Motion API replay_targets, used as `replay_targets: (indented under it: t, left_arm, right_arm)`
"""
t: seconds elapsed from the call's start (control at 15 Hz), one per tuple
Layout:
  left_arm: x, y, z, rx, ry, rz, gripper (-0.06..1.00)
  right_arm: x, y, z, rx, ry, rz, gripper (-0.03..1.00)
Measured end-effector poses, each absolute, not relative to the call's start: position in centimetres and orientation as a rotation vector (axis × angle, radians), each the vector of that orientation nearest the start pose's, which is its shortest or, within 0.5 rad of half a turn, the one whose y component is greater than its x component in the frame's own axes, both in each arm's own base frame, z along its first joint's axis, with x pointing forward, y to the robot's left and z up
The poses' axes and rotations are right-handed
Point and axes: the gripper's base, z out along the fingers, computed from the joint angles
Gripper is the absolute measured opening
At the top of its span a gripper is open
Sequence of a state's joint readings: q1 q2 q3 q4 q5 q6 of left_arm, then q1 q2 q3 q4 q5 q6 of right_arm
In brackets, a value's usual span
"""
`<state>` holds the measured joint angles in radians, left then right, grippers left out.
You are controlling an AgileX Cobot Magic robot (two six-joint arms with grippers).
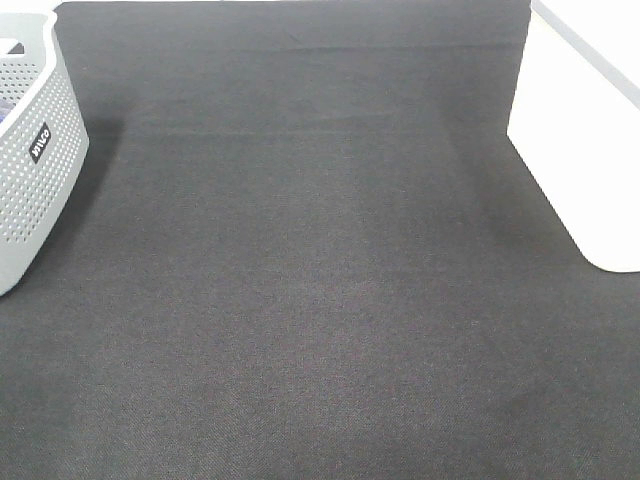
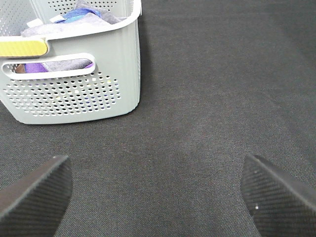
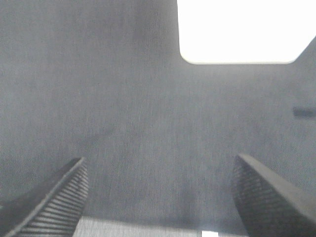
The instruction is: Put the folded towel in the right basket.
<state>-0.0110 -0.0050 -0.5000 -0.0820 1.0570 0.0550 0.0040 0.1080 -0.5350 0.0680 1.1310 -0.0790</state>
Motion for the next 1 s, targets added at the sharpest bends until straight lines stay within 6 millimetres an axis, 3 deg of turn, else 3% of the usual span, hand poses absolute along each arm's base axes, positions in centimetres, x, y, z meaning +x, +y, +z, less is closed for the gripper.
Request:
replay_targets:
  t: [1.0]
  left_arm:
    - [-0.57,-0.64,27.78,0.071,2.032,-0.07,0.88]
  right_arm:
    - [1.07,0.55,27.81,-0.08,2.152,0.044,0.75]
